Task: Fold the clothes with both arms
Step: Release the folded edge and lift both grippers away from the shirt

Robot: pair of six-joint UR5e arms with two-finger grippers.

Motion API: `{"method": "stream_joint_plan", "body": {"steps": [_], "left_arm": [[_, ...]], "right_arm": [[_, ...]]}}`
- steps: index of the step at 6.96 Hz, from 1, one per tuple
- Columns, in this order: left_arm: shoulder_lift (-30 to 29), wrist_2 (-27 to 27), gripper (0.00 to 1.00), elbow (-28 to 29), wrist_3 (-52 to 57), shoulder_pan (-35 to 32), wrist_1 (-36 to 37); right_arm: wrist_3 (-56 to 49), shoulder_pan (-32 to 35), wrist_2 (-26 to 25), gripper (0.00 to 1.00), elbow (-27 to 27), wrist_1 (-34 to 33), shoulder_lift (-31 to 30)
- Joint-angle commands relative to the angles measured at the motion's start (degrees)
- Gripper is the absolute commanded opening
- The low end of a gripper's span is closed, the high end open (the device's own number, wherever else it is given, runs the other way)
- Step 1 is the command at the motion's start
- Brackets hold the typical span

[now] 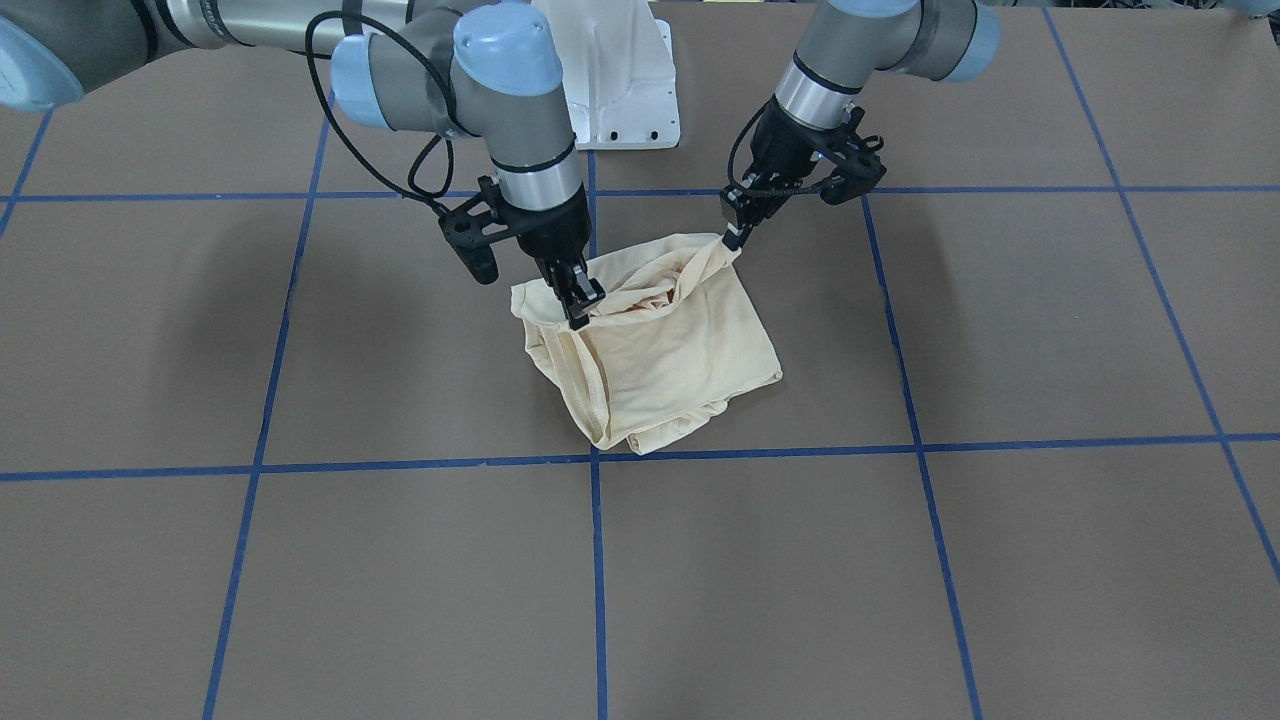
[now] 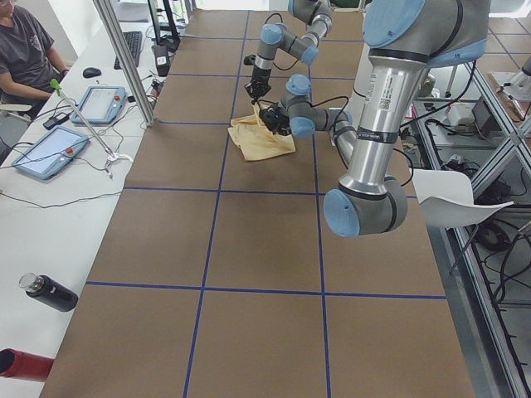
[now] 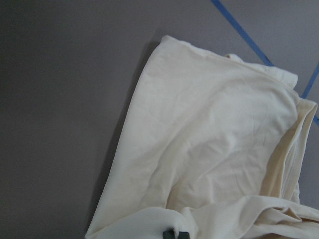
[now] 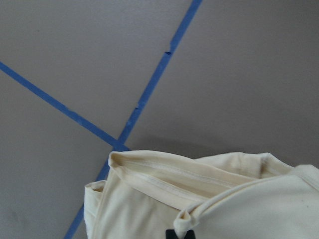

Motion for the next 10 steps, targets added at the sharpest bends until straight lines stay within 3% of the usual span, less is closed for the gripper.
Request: {"method": "stream_joint_plan", "body": {"steps": [1,3,4,5,6,7,8,9,10], "left_arm": [[-3.0,-0.6,0.0,8.0,4.9,-5.4,-2.8],[-4.6,-0.7,0.0,16.0,7.8,-7.9,-8.9],[-4.9,-0.6,0.0,19.7,7.8,-7.9,-12.6],[-5.0,-0.5,0.14,22.6,7.9,-7.9,-15.2],[-5.8,-0.4,0.38,26.0,9.2,-8.9,-16.2],[-6.4,-0.5,0.57,27.1,14.2,-11.4,-16.4],[-6.5,-0.5,0.84,27.2,14.9,-12.7,-16.3],[-6.8,-0.7,1.0,27.2,15.1,-13.9,-16.3],[-7.2,-2.6,1.0,27.1,17.4,-15.2,-16.4]], "right_arm": [[-4.3,3.8,3.3,0.0,-10.1,1.2,6.0],[-5.7,4.2,3.3,0.0,-18.0,10.1,7.0],[-8.6,4.3,3.3,0.35,-20.1,10.5,8.4],[-9.5,5.3,3.5,0.54,-22.6,10.7,9.6],[-14.6,6.4,4.1,1.0,-26.0,11.0,10.9],[-17.8,9.0,5.3,1.0,-29.9,15.1,12.5],[-21.6,11.0,8.3,1.0,-31.3,15.5,12.7],[-22.3,12.2,9.2,1.0,-31.3,15.5,12.6],[-23.9,13.1,9.5,1.0,-31.3,15.5,12.3]]}}
